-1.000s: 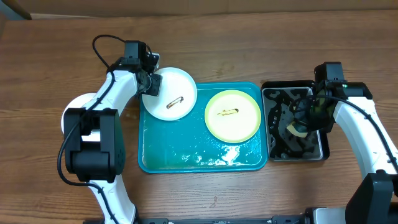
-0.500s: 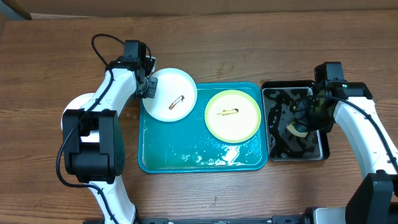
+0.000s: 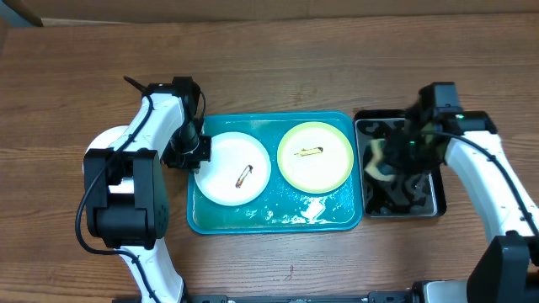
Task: Clean dirty plates on tray and stack at the side
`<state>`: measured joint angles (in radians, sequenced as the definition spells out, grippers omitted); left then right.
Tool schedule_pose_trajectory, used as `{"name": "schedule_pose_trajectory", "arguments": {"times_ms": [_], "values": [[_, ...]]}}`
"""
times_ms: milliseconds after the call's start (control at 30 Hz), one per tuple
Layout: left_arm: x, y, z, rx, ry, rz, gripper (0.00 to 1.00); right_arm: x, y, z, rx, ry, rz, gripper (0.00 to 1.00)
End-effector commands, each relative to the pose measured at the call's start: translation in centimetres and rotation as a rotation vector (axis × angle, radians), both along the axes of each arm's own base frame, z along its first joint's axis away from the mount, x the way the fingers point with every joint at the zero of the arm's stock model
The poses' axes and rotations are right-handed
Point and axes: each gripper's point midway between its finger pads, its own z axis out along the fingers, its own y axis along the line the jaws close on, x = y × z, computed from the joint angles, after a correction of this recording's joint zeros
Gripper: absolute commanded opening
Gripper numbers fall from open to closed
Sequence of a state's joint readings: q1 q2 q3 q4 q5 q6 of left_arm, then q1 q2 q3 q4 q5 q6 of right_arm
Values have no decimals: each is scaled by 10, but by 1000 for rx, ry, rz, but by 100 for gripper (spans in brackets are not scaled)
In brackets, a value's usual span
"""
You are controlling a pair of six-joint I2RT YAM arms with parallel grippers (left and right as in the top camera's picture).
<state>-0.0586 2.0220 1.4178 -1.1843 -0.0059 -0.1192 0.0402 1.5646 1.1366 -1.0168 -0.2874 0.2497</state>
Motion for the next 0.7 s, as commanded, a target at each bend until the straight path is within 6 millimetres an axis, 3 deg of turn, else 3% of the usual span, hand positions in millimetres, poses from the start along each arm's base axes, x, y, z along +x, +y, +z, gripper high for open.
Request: {"name": "schedule_pose_trajectory", "arguments": {"times_ms": [0, 233, 333, 500, 667], "values": [[-9, -7, -3, -36, 43, 53, 4, -7, 69, 16, 215, -44, 195, 4], [-17, -13, -1, -63, 76, 60, 4, -16, 167, 32, 287, -170, 405, 4], [-17, -14, -1, -65, 76, 60, 4, -20, 200, 34, 285, -219, 440, 4], [-19, -14, 0, -67, 86, 61, 4, -28, 238, 21, 267, -238, 458, 4], [-20, -14, 0, -66, 91, 66, 4, -39, 272, -3, 292, -203, 479, 4]]}}
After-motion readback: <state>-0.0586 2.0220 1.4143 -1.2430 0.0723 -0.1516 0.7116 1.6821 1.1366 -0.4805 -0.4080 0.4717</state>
